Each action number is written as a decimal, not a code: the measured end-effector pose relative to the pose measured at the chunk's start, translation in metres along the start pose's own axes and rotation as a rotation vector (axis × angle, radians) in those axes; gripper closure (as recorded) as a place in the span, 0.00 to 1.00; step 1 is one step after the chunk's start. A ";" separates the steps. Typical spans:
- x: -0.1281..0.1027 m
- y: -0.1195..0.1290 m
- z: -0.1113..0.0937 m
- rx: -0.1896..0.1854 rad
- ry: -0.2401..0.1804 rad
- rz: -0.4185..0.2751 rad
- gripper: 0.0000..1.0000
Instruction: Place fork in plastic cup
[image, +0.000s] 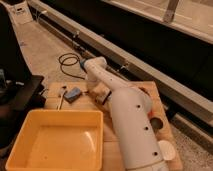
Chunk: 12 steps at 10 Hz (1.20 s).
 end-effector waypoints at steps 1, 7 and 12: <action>-0.001 0.001 -0.002 -0.004 0.000 -0.002 1.00; -0.003 0.004 -0.004 -0.010 -0.004 -0.003 1.00; -0.002 0.004 -0.005 -0.009 -0.003 -0.001 1.00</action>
